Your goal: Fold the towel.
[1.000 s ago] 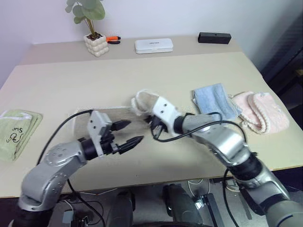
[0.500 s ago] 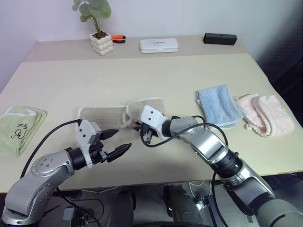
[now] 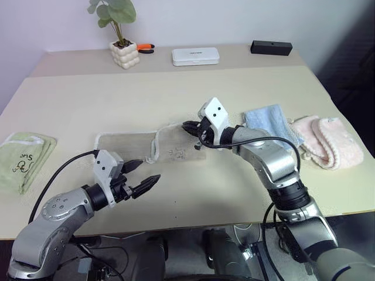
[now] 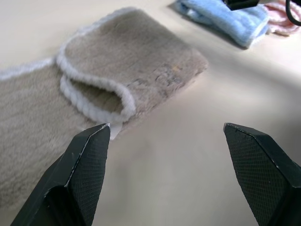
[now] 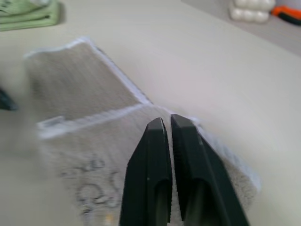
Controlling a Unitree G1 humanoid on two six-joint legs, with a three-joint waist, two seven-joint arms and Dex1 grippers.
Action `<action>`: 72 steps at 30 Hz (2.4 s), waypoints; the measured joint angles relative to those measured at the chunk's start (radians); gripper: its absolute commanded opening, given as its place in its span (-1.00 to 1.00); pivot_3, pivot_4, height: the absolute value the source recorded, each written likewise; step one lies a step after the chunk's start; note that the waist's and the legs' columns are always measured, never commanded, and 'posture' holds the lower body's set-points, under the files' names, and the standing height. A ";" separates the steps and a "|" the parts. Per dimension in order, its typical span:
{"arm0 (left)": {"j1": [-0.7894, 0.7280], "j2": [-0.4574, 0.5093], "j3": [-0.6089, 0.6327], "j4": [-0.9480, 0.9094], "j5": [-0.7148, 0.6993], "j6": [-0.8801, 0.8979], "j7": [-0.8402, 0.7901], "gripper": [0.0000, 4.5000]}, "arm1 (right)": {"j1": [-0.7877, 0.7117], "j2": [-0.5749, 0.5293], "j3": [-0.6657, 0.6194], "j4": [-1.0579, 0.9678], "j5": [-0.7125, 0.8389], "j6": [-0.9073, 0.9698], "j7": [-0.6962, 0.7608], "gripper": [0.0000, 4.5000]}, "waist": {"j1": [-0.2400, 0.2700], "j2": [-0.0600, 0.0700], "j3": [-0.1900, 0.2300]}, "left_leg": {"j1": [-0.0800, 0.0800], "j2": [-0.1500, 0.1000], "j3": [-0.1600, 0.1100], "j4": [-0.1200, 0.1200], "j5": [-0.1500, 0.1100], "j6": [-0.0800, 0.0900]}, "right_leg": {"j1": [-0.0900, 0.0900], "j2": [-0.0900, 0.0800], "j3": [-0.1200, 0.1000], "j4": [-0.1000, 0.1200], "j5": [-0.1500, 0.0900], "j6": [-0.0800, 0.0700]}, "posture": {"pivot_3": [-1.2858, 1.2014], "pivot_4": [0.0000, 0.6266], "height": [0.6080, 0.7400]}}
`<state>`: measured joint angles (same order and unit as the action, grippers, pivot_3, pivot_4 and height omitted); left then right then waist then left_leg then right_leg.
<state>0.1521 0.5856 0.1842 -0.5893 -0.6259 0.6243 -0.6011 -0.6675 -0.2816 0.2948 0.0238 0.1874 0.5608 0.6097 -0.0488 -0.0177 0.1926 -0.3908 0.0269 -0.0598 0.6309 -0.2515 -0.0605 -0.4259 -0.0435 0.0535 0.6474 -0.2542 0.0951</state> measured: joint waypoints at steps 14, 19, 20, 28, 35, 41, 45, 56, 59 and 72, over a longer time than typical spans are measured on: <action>0.169 -0.137 0.098 0.017 0.115 -0.105 0.185 0.87 | -0.006 0.072 0.066 0.256 -0.144 -0.256 0.023 -0.44 | 0.006 0.000 0.000 | 0.000 0.000 0.000 0.001 0.000 0.000 | 0.001 -0.001 0.000 0.000 0.000 0.000 | 0.03 -0.52 0.96; 0.135 -0.243 0.226 0.022 0.011 0.000 0.347 1.00 | -0.028 -0.045 0.043 0.045 -0.141 -0.318 0.154 0.67 | 0.006 -0.001 -0.001 | 0.000 0.000 -0.001 0.001 0.000 0.000 | 0.001 -0.001 -0.001 0.000 0.000 0.000 | 0.03 -0.52 0.96; 0.116 -0.267 0.253 0.024 -0.027 0.032 0.386 1.00 | -0.028 -0.057 0.042 0.003 -0.134 -0.324 0.178 0.88 | 0.005 -0.001 -0.001 | 0.000 0.000 -0.001 0.001 0.000 0.000 | 0.001 -0.001 -0.001 0.001 0.000 0.000 | 0.03 -0.52 0.96; -0.149 -0.374 0.427 0.162 -0.405 0.275 0.765 1.00 | 0.001 -0.099 0.048 -0.189 -0.081 -0.302 0.291 0.97 | 0.009 -0.003 -0.002 | 0.002 -0.001 -0.003 0.003 0.000 0.000 | 0.004 -0.001 -0.002 0.002 0.000 0.001 | 0.03 -0.52 0.96; -0.291 -0.365 0.459 0.287 -0.562 0.312 0.939 0.62 | 0.053 -0.103 0.054 -0.220 -0.087 -0.282 0.287 1.00 | 0.020 -0.002 -0.002 | 0.002 -0.002 -0.003 0.003 0.001 -0.001 | 0.005 -0.002 -0.002 0.001 0.000 0.000 | 0.03 -0.52 0.96; -0.306 -0.359 0.451 0.349 -0.629 0.309 0.988 -0.72 | 0.068 -0.107 0.054 -0.275 -0.087 -0.263 0.272 1.00 | 0.031 -0.003 -0.002 | 0.002 -0.002 -0.003 0.002 0.001 -0.002 | 0.005 -0.002 -0.002 0.001 0.000 0.000 | 0.03 -0.52 0.96; -0.313 -0.350 0.451 0.359 -0.651 0.277 0.971 -0.97 | 0.089 -0.110 0.054 -0.301 -0.087 -0.242 0.262 1.00 | 0.032 -0.003 -0.002 | 0.001 -0.002 -0.003 0.002 0.002 -0.004 | 0.005 -0.002 -0.002 0.000 0.000 0.000 | 0.03 -0.52 0.96; -0.306 0.027 0.449 0.279 -0.423 0.100 0.663 -0.97 | 0.111 -0.171 0.057 -0.294 -0.126 -0.246 0.260 1.00 | 0.032 -0.005 -0.001 | 0.000 -0.002 -0.002 0.000 0.003 -0.006 | 0.003 -0.002 -0.002 -0.002 -0.001 -0.002 | 0.03 -0.52 0.96; -0.301 0.106 0.361 0.186 -0.376 0.090 0.515 -0.97 | 0.112 -0.171 0.062 -0.258 -0.144 -0.261 0.259 1.00 | 0.037 -0.005 -0.001 | 0.000 -0.002 -0.002 0.000 0.003 -0.006 | 0.003 -0.003 -0.002 -0.003 -0.002 -0.003 | 0.03 -0.52 0.96; -0.267 0.259 -0.225 0.146 0.070 0.034 0.144 -0.97 | 0.153 -0.169 0.084 -0.236 -0.186 -0.284 0.228 1.00 | 0.010 -0.005 0.000 | 0.000 -0.001 -0.001 -0.002 0.003 -0.006 | 0.001 -0.001 -0.001 -0.002 -0.001 -0.003 | 0.03 -0.52 0.96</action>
<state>-0.1148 0.8446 -0.0403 -0.4437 -0.5560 0.6586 -0.4573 -0.5150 -0.4502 0.3791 -0.2121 0.0017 0.2770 0.8380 -0.0389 -0.0222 0.1930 -0.3911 0.0256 -0.0610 0.6293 -0.2483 -0.0664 -0.4250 -0.0448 0.0523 0.6456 -0.2555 0.0925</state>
